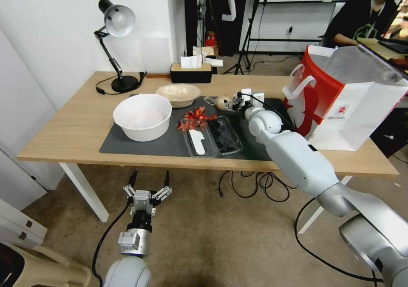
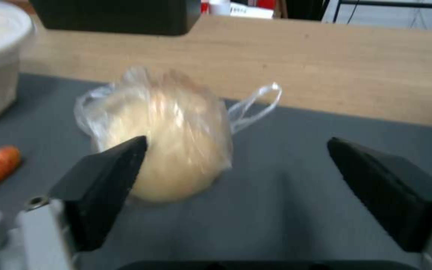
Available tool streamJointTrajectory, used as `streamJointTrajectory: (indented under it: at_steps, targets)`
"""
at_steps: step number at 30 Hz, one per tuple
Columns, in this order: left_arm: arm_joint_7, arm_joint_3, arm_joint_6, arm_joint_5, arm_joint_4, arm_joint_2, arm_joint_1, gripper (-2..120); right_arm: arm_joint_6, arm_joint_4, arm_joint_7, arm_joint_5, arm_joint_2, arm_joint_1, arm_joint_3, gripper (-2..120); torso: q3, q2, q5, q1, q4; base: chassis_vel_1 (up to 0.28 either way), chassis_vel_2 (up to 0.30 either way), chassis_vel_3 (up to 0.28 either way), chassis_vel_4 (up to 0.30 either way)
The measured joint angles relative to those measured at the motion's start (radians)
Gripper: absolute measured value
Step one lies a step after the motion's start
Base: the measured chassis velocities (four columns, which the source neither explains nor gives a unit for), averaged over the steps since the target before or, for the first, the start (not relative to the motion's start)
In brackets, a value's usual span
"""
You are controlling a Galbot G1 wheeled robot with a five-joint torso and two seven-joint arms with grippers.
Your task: Pick up the trash from the table and place it into the takeout bag.
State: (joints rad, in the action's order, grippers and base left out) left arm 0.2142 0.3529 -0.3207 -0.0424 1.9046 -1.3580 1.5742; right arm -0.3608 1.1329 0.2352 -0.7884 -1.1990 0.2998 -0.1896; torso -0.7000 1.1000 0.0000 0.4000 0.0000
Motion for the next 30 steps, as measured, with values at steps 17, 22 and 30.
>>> streamJointTrajectory:
  at_steps: [17,22,30]
  targets:
    - [0.0,-0.002,0.002,-0.004,-0.008,0.0,-0.01,100,0.009,-0.084,-0.058,0.046,-0.034,-0.008,-0.001,44,0.0,0.0,0.0,0.0,0.0001,0.0,0.0,0.0,0.0]
    - [0.0,0.0,0.001,-0.007,-0.012,0.0,-0.013,100,0.023,-0.094,-0.068,0.057,-0.036,-0.01,-0.001,28,0.0,0.0,0.0,0.0,0.0,0.0,0.0,0.0,0.0]
    - [0.001,-0.005,0.0,-0.008,-0.019,-0.004,-0.019,100,0.036,-0.097,-0.078,0.061,-0.033,-0.018,0.009,0,0.0,0.0,0.0,0.0,0.0001,0.0,0.0,0.0,0.0]
